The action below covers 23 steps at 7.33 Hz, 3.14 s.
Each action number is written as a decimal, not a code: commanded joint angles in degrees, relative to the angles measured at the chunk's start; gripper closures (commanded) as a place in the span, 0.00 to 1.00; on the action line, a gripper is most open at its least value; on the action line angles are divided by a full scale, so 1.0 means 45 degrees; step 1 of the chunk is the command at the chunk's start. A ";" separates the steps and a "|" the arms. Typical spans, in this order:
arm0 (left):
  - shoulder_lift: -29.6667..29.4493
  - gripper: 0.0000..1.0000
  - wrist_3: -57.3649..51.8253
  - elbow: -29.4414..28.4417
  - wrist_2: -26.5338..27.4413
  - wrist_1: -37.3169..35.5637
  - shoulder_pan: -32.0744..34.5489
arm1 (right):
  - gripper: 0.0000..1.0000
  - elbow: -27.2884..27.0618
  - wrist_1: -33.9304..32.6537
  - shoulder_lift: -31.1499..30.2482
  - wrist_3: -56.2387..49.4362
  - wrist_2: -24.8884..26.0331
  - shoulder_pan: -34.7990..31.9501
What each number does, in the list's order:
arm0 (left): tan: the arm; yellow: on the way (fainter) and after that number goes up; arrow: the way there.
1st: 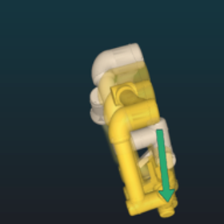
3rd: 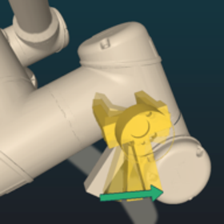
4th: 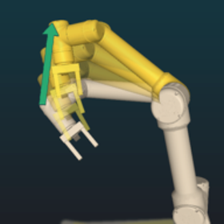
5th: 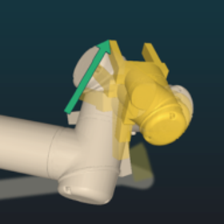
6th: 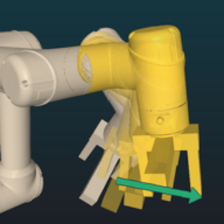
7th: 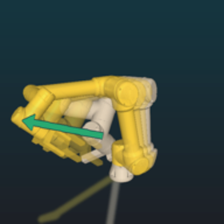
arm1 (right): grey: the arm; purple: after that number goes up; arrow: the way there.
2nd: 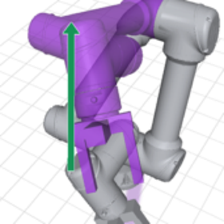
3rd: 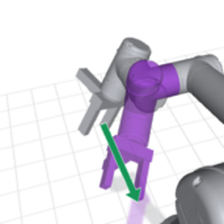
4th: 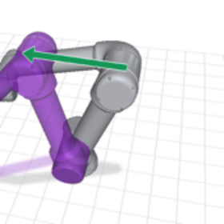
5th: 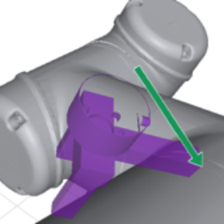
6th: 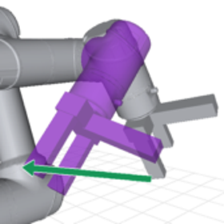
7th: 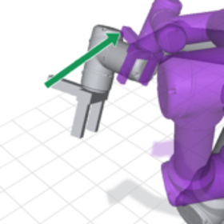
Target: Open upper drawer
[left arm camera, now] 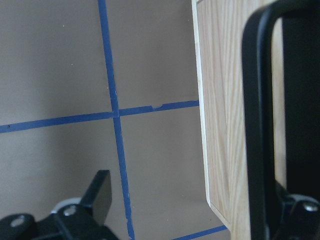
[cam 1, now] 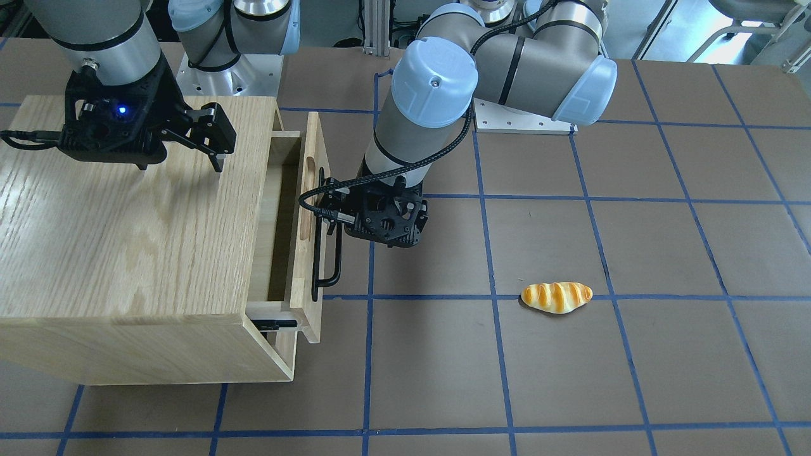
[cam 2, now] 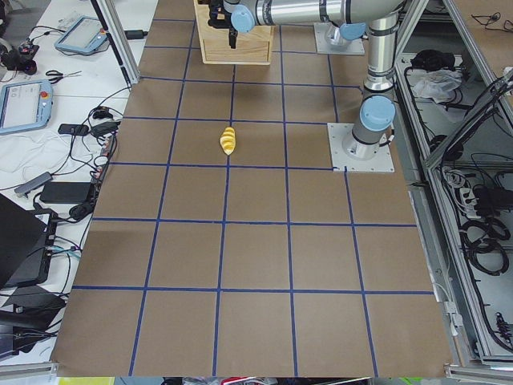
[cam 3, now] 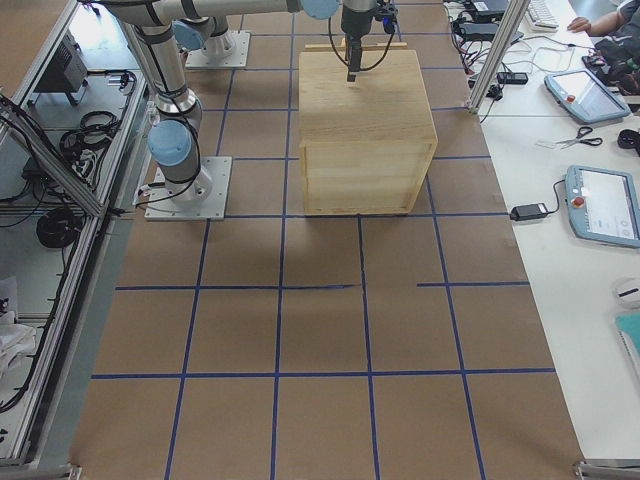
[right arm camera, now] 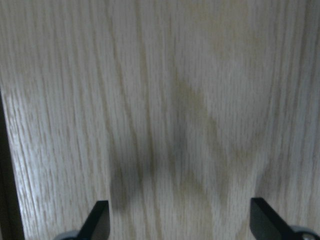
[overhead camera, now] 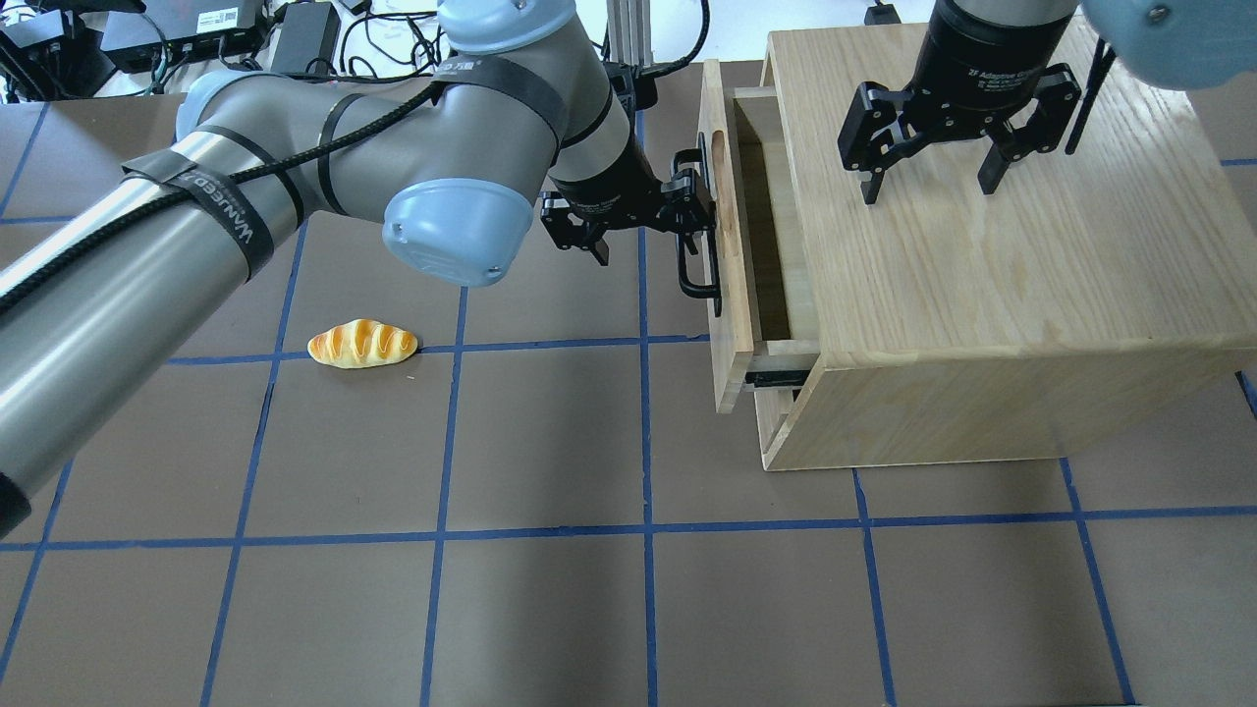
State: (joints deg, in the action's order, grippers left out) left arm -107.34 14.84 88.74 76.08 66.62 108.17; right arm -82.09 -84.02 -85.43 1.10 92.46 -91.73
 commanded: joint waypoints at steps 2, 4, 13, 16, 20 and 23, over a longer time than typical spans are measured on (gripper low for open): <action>0.0143 0.00 -0.0369 0.0045 -0.0050 0.0389 -0.0347 | 0.00 0.0001 0.0000 0.0000 -0.0010 0.0000 -0.0005; 0.0202 0.00 -0.0485 0.0046 -0.0264 0.0409 -0.0540 | 0.00 0.0001 0.0000 0.0000 0.0010 0.0000 0.0014; 0.0905 0.00 -0.2322 0.0065 -0.0304 0.1933 -0.2768 | 0.00 0.0001 0.0000 0.0000 0.0010 0.0000 -0.0005; 0.1003 0.00 -0.2322 -0.0111 -0.0892 0.2421 -0.2807 | 0.00 -0.0019 0.0000 0.0000 -0.0010 0.0000 -0.0005; 0.2464 0.00 -0.4529 -0.1162 0.2380 0.5247 -0.4506 | 0.00 0.0001 0.0000 0.0000 0.0009 0.0000 0.0014; 0.3247 0.00 -0.4373 -0.1028 0.2743 0.5351 -0.4234 | 0.00 0.0001 0.0000 0.0000 0.0010 0.0000 -0.0006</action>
State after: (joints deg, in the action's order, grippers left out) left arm -93.94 -4.98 84.10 87.91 90.47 88.85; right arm -82.11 -84.02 -85.43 1.12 92.46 -91.74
